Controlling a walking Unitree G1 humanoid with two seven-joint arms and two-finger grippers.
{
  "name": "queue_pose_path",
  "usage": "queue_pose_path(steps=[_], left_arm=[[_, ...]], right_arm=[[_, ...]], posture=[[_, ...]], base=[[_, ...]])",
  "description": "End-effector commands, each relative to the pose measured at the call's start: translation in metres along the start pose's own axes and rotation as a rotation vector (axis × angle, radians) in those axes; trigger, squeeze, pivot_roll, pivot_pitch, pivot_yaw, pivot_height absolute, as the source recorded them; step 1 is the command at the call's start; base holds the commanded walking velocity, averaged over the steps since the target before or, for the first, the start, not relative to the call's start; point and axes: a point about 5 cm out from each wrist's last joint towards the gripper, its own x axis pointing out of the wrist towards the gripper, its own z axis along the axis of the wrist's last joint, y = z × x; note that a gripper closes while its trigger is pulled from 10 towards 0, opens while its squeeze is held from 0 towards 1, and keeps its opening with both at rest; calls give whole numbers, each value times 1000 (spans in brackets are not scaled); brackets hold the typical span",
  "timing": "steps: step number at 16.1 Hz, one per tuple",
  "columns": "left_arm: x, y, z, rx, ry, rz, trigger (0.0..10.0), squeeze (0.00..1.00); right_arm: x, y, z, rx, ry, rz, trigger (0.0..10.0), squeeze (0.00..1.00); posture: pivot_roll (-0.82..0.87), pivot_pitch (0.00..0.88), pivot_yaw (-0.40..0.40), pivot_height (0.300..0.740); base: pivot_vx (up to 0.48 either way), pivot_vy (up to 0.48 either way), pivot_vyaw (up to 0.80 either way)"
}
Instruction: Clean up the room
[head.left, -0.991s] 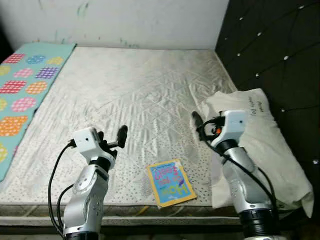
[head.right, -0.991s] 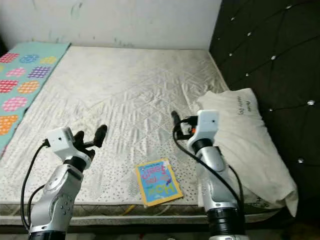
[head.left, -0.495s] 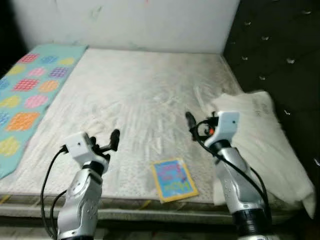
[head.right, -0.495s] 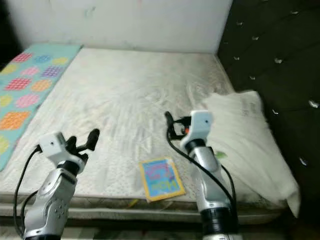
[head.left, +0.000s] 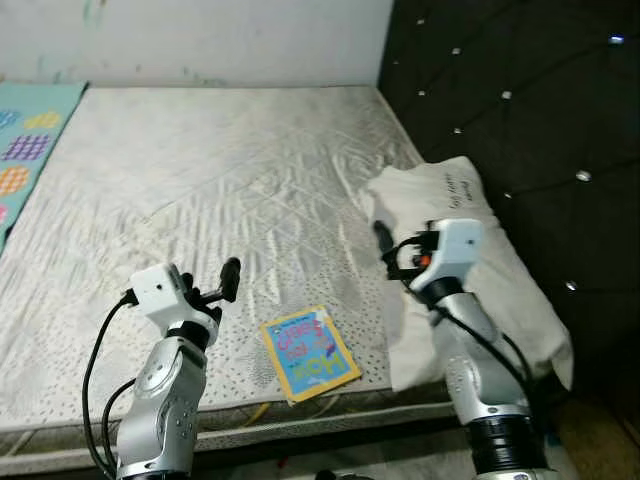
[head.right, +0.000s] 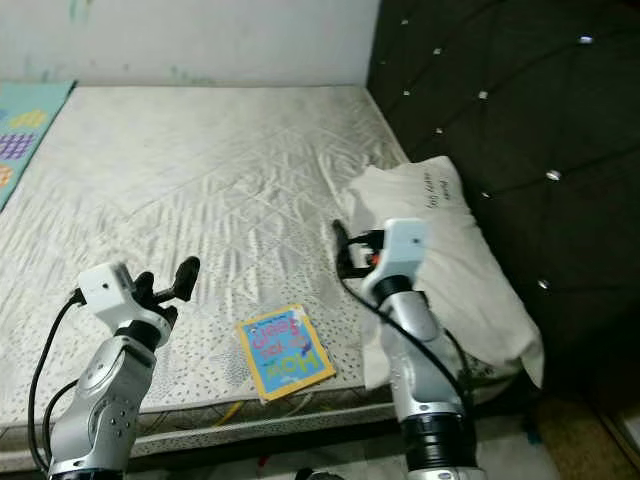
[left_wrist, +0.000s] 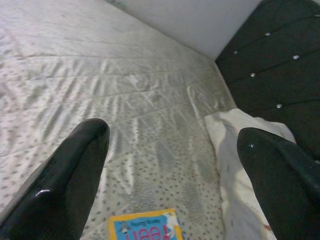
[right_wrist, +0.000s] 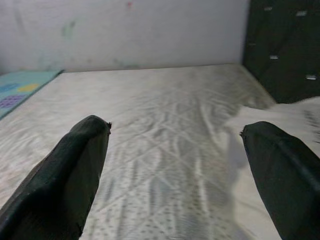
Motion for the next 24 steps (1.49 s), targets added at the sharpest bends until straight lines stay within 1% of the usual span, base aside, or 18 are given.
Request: queue_pose_path(steps=[1,3,5,7,9,10,11,12,13,16,19,24], left_arm=[[-2,-1,-1,4,2,12,10000,0],[-4,-1,1,8,1,14,10000,0],[-13,6,1,39,2,39,10000,0],[-24,16,5,121,-12,44,10000,0],[-33,24,9,161,-25,57,10000,0],[-36,28,9,150,-19,72,10000,0],[-39,31,9,145,-12,83,10000,0],[-41,31,9,143,-10,86,10000,0],[-42,30,9,143,-9,88,10000,0],[-42,30,10,138,-10,98,10000,0],[-39,32,14,143,-25,132,10000,0],[-36,33,17,147,-41,143,10000,0]], right_arm=[[-1,-1,-2,8,11,-2,10000,0],[-3,1,-2,4,12,10,10000,0],[-9,3,-8,-4,36,29,10000,0],[-19,5,-13,1,60,48,10000,0],[-26,4,-17,-1,80,56,10000,0],[-28,3,-18,-2,87,57,10000,0],[-31,3,-20,-3,98,62,10000,0],[-33,3,-21,-5,105,64,10000,0],[-34,3,-21,-5,107,64,10000,0],[-37,4,-22,-3,121,68,10000,0],[-38,5,-22,-10,130,79,10000,0],[-38,3,-23,-17,137,79,10000,0]], posture=[[-42,54,-30,740],[-40,74,-30,740],[-40,101,-29,740],[-41,121,-28,740],[-41,138,-33,740],[-41,145,-34,740],[-42,150,-35,731],[-43,162,-38,716],[-43,164,-38,711],[-46,173,-40,676],[-49,175,-42,641],[-51,176,-44,586]], base=[[0,0,0],[0,0,0],[0,0,0],[0,0,0],[0,0,0],[0,0,0],[0,0,0],[0,0,0],[0,0,0],[0,0,0],[0,0,0],[0,0,0]])
